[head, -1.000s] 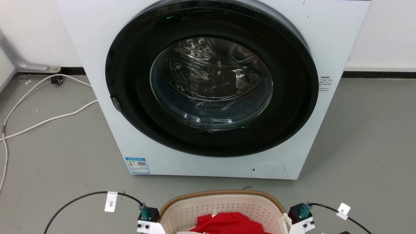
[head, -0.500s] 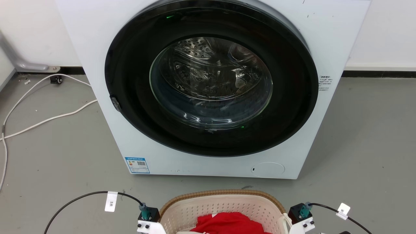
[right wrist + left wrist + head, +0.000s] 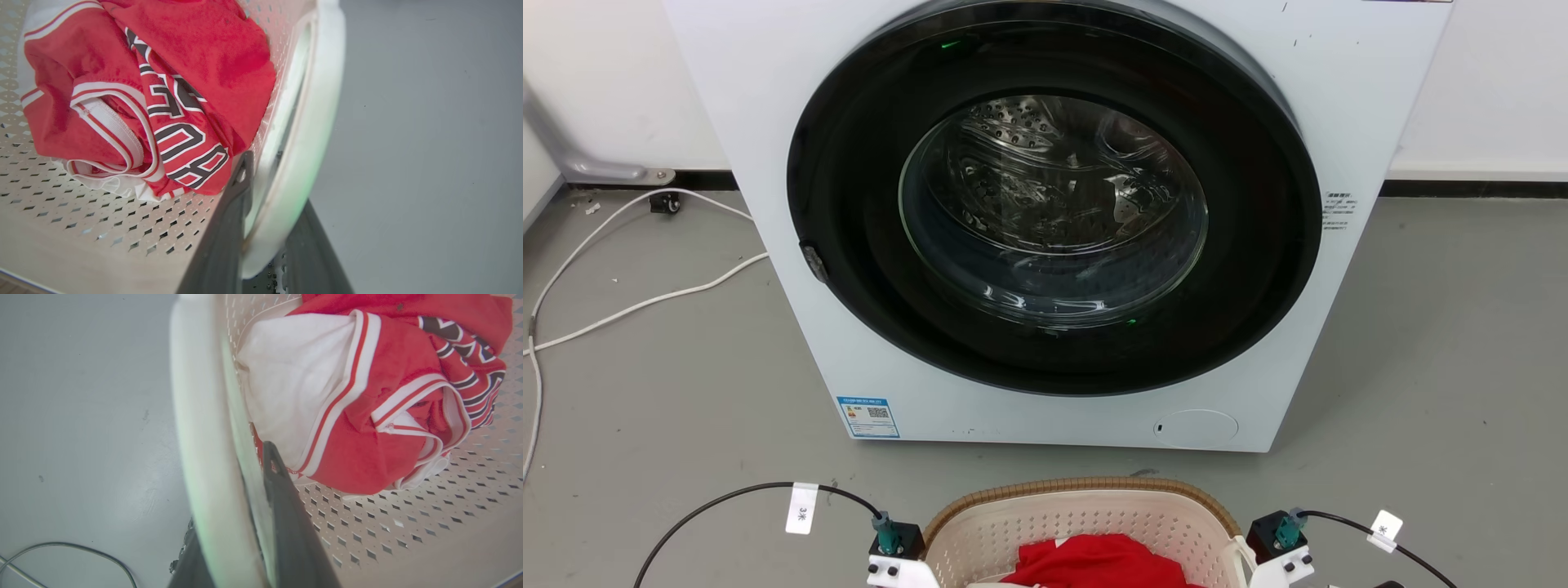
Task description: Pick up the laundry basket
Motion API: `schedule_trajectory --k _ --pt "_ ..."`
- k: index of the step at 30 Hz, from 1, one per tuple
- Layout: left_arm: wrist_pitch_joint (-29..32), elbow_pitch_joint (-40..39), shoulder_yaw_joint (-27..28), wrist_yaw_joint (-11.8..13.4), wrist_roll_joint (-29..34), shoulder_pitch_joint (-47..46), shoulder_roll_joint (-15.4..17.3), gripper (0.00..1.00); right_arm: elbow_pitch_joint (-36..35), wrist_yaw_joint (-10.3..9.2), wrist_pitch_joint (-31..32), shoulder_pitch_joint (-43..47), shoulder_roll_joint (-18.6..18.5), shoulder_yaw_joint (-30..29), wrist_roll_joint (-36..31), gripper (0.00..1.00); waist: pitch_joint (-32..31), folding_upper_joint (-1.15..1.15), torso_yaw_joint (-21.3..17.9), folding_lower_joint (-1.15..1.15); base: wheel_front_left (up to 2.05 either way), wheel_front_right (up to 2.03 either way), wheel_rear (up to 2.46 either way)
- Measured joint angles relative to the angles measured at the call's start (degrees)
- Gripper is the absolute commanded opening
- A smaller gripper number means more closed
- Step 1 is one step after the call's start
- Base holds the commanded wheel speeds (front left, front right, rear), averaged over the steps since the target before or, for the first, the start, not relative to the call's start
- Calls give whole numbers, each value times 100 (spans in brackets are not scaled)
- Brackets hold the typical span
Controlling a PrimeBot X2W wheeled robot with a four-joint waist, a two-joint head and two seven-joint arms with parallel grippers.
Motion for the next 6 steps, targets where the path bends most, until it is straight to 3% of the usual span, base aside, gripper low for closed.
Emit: schedule_trajectory --k 6 --pt "0 0 -30 0 -43 0 1 0 0 0 -1 1 0 1 -9 0 -3 0 5 0 0 0 0"
